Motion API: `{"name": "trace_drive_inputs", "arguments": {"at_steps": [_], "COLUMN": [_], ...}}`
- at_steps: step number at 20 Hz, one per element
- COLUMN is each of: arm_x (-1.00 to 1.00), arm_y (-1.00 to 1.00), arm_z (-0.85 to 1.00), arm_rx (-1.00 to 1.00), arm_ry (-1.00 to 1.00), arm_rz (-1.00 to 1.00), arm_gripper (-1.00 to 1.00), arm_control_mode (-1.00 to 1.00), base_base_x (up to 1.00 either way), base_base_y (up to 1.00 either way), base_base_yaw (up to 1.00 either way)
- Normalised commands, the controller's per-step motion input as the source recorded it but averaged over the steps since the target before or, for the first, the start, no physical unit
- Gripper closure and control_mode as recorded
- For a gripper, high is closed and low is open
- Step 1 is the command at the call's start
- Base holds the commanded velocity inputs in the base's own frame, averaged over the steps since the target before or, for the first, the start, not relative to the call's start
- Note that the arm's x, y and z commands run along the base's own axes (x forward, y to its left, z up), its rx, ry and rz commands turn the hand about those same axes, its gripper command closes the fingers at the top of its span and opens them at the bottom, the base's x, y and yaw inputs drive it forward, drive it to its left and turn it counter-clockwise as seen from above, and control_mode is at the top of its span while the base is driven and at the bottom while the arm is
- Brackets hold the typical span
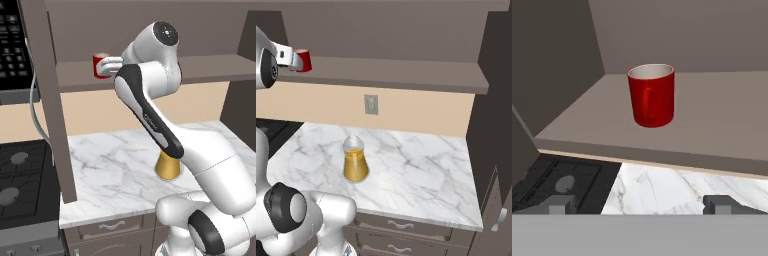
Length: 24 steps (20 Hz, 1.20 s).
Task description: There is a tray on the dining counter. Grab the cup, mug, and pitcher and place them on the tray. The pitcher may be placed next to the tray if it cannot fit the tray.
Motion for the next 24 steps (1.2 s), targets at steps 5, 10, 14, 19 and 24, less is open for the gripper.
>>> {"name": "trace_drive_inputs", "arguments": {"at_steps": [5, 10, 14, 19, 24], "arm_x": [0.07, 0.19, 0.28, 0.26, 0.20], "arm_y": [0.00, 0.00, -0.01, 0.00, 0.00], "arm_z": [0.03, 0.00, 0.00, -0.03, -0.03], "arm_rx": [-0.08, -0.06, -0.06, -0.07, -0.09], "arm_ry": [0.00, 0.00, 0.00, 0.00, -0.01], "arm_rz": [0.00, 0.00, 0.00, 0.00, 0.00], "arm_gripper": [-1.00, -1.00, -1.00, -1.00, -1.00], "arm_control_mode": [-1.00, -1.00, -1.00, -1.00, -1.00], "base_base_x": [0.00, 0.00, 0.00, 0.00, 0.00], "base_base_y": [0.00, 0.00, 0.00, 0.00, 0.00], "base_base_yaw": [0.00, 0.00, 0.00, 0.00, 0.00]}}
